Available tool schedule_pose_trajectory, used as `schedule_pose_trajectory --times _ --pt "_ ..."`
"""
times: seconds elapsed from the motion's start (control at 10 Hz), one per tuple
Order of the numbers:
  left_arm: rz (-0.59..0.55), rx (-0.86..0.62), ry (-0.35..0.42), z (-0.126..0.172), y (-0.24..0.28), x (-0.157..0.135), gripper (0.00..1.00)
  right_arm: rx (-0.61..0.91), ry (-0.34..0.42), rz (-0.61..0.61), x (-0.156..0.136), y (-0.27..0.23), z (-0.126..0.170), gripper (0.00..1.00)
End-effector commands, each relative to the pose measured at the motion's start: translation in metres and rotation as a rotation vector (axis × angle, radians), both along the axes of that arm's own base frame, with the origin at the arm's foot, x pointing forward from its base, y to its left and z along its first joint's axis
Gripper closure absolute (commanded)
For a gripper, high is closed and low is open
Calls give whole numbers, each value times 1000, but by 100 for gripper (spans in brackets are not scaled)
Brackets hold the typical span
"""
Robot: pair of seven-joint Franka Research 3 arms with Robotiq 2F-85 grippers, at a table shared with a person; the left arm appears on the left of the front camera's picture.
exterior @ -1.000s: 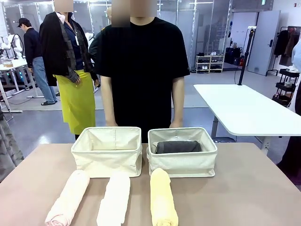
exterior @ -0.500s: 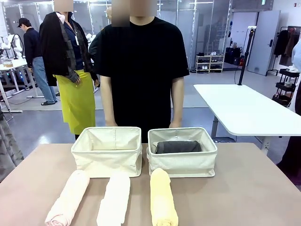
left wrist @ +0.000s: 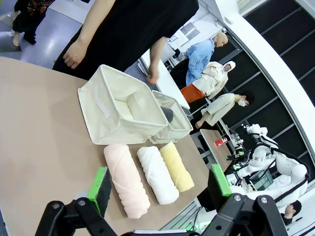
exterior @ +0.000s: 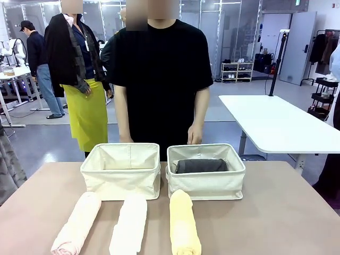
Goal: Divide the towels into two baskets.
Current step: Pick up one hotel-folded towel from the bottom of the table and place it in the Fabric basket indicated by the person.
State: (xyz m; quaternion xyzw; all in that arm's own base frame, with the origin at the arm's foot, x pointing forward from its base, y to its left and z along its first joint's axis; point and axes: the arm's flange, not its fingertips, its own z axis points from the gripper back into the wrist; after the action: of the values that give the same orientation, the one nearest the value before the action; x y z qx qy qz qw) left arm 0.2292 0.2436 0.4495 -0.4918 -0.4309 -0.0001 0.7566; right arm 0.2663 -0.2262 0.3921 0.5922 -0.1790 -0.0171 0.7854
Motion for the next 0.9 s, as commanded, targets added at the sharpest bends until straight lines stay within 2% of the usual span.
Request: schedule_pose_trajectory --times 0.0,0.8 --pt "-3 -4 -12 2 1 -3 0 -11 2 7 -3 -1 2 0" --pt "-3 -4 -12 2 1 -3 0 -11 2 7 -3 -1 2 0"
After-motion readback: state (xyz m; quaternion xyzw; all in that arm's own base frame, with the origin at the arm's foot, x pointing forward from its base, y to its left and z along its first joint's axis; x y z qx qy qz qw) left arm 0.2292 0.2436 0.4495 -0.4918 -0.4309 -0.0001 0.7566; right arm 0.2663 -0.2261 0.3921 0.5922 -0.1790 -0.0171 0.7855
